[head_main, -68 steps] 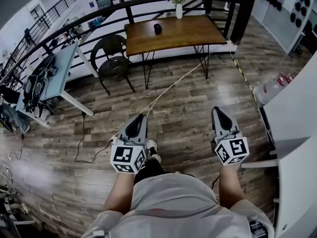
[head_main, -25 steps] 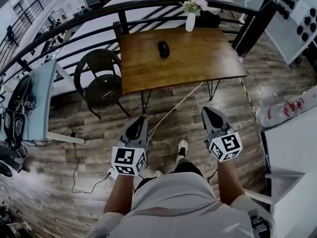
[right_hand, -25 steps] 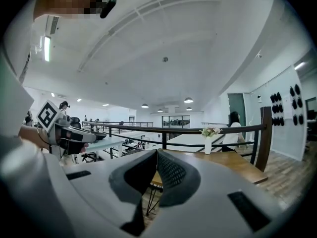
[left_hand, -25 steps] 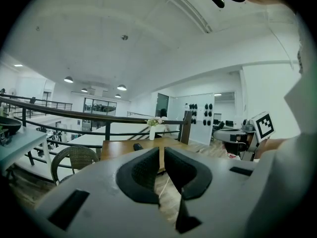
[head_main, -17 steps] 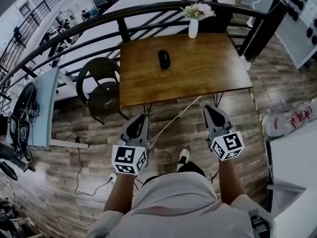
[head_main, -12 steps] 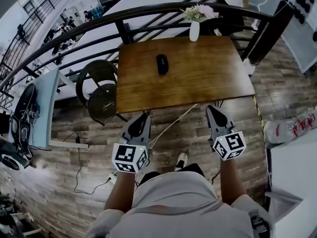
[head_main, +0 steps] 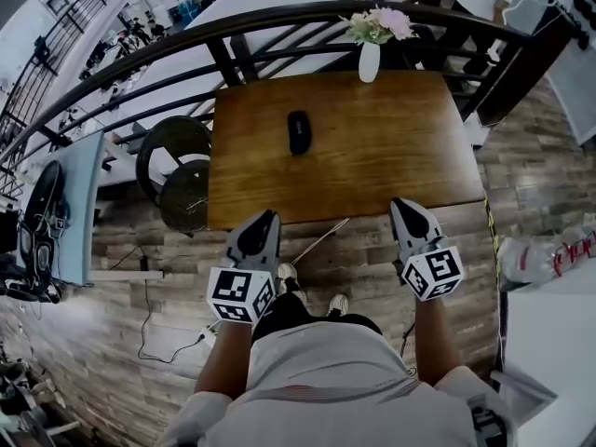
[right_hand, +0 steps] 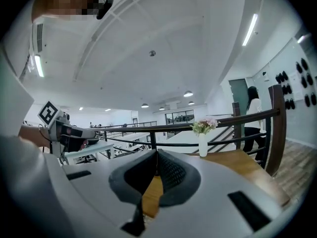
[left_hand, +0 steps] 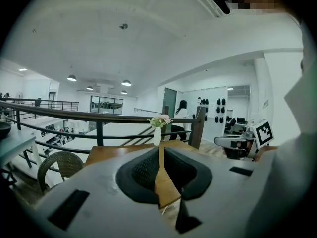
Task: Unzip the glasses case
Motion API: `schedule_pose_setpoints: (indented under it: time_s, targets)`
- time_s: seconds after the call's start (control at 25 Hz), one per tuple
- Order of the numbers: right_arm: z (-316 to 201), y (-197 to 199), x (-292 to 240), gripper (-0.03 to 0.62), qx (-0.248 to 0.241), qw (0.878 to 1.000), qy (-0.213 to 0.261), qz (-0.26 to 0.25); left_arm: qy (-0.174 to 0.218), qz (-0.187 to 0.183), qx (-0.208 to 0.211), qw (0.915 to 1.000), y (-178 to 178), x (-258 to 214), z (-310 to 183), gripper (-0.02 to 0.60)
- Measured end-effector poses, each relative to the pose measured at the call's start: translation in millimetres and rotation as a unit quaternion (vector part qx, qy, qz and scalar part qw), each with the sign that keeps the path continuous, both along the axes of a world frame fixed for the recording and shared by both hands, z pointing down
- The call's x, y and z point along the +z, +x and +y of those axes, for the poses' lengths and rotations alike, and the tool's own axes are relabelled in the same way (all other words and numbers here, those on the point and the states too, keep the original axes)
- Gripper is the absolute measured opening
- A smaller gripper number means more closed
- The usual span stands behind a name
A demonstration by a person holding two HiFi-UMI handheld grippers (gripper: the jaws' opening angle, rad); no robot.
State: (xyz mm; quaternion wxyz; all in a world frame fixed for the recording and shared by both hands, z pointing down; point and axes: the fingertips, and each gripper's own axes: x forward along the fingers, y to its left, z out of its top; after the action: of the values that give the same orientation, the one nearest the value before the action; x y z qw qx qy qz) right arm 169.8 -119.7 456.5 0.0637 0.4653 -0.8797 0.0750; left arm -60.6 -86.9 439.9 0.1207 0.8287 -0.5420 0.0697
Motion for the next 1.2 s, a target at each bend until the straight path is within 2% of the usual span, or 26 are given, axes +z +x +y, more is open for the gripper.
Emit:
schedule_pose_setpoints:
  time_s: [0.36,0.56,0.8,1.04,1.2]
  targets:
    - [-87,-29,-4,0.054,0.042,0.999,0.001,0.03,0.004,0.024,0.032,0.9992,-38,12,-105,0.038]
    - [-146,-65,-23,0.054,0.066,0.997,0.011,0.038,0.008,0.029,0.044,0.9986,-83,17,-166,0.038]
    - [-179,-108,-3,0.065,0.056,0.997,-0.031,0.052,0.008,0.042,0.044,0.9981,-117,25,-207,0.038]
    - [-204,-139,30,0.142,0.03,0.995,-0.084,0.044,-0.022,0.046,0.024,0.9984,-141,46,-214,0.038]
    - [-230,-138,70,0.284,0.002,0.986,-0.167,0.021,-0.042,0.047,0.011,0.998,-122,54,-227,0.038]
